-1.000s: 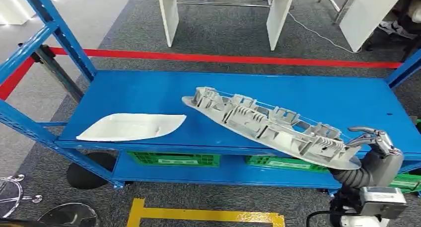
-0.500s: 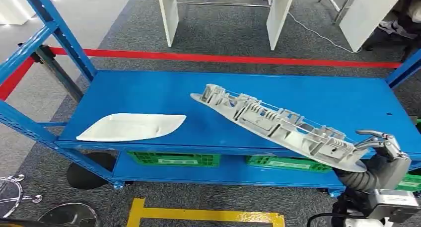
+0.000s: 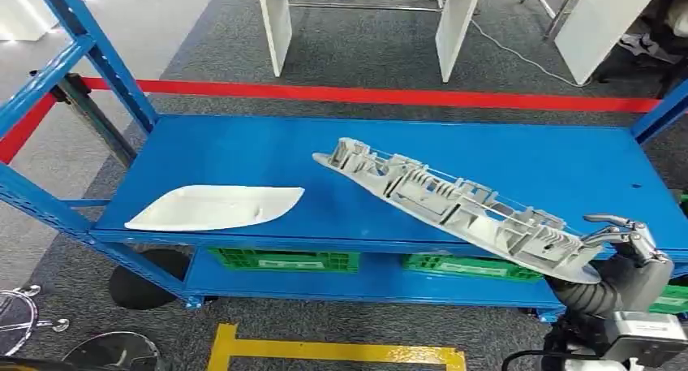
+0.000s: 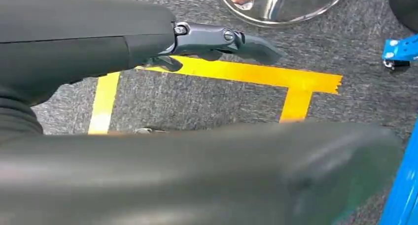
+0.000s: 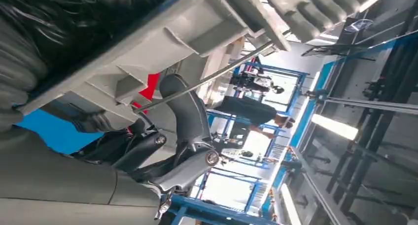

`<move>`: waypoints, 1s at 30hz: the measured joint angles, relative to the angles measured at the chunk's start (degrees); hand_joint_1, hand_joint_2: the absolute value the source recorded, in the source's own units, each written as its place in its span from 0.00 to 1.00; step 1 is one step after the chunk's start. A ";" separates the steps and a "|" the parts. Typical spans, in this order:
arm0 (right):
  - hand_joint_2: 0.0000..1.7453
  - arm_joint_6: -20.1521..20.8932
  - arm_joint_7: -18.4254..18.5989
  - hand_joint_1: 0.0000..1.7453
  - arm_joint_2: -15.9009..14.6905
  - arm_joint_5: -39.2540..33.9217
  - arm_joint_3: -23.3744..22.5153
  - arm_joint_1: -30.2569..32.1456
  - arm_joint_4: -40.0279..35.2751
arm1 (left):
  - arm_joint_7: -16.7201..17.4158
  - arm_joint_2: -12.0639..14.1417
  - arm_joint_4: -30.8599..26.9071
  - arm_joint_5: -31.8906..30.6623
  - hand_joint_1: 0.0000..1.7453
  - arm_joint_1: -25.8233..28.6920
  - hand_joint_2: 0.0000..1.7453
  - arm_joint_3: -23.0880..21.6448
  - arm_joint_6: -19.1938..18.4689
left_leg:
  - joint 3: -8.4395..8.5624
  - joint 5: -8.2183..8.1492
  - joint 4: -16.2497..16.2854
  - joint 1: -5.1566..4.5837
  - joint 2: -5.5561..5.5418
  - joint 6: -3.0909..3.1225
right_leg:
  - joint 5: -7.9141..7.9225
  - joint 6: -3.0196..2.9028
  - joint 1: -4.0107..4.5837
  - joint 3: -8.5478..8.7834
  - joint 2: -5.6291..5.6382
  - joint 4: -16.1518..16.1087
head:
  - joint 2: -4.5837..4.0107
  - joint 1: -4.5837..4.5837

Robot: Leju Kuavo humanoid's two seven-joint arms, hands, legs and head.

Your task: Take the parts from the cabinet and place them on the table.

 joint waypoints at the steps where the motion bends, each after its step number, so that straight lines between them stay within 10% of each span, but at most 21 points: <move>1: 1.00 0.29 0.00 1.00 0.09 0.04 0.00 0.06 -0.05 | 0.73 -0.02 0.07 0.00 0.00 -0.01 0.00 0.00 0.24 | -0.07 -0.04 0.10 -0.04 0.00 0.06 | 0.02 0.06 -0.03 0.00 0.00 0.00 | 0.00 0.02; 6: 1.00 0.90 0.04 1.00 0.22 0.15 0.00 0.06 -0.55 | 3.32 -0.37 0.31 -1.88 0.00 -0.01 0.00 -0.11 1.09 | 0.21 0.46 -0.84 0.28 -0.01 1.14 | -1.20 0.54 -0.27 -0.95 0.27 1.09 | 0.00 0.13; 9: 1.00 1.51 0.07 1.00 0.33 0.28 0.07 -0.06 -0.59 | 4.71 -0.85 0.31 -3.67 0.00 -0.15 0.00 -0.59 1.49 | -0.01 0.49 -0.88 0.04 0.00 1.57 | -7.38 -0.16 0.29 -7.74 0.84 14.75 | 0.00 0.44; 11: 1.00 1.73 0.09 1.00 0.33 0.28 0.04 0.05 -0.59 | 5.18 -1.22 0.35 -4.07 0.00 -0.04 0.00 -1.14 1.55 | 0.04 0.42 -0.78 -0.24 -0.12 1.63 | -7.92 -0.46 0.63 -10.88 0.97 19.89 | 0.00 0.50; 15: 1.00 2.67 0.04 1.00 0.33 0.28 0.07 -0.19 -0.59 | 7.83 -1.46 0.39 -3.69 0.00 -0.05 0.00 -1.68 -1.29 | 0.74 -0.34 -0.38 -0.30 -0.71 0.87 | 1.72 -1.64 1.01 -4.67 1.10 4.30 | 0.00 0.55; 21: 1.00 3.78 -0.02 1.00 0.33 0.50 0.33 -1.67 -0.40 | 11.92 -1.33 0.68 -1.99 0.00 0.23 0.00 -1.68 -5.22 | -0.58 -1.19 1.02 -0.24 -0.65 -1.08 | 0.61 -3.56 1.29 -3.49 1.13 2.69 | 0.00 0.57; 26: 1.00 4.20 -0.09 1.00 0.35 0.41 0.59 -2.44 -0.26 | 12.22 -1.36 0.72 -1.55 0.00 0.44 0.00 -1.66 -5.40 | -9.73 -7.88 18.96 0.03 -0.55 -1.89 | 0.17 -4.54 1.72 -3.20 0.56 2.78 | 0.00 0.24; 30: 1.00 4.55 -0.22 1.00 0.35 0.46 0.61 -2.58 -0.20 | 12.22 -1.27 0.72 -1.40 0.00 0.51 0.00 -1.64 -5.29 | -4.16 2.03 4.73 -0.07 -0.52 -0.88 | -0.47 -4.45 1.94 -2.15 0.66 2.81 | 0.00 0.22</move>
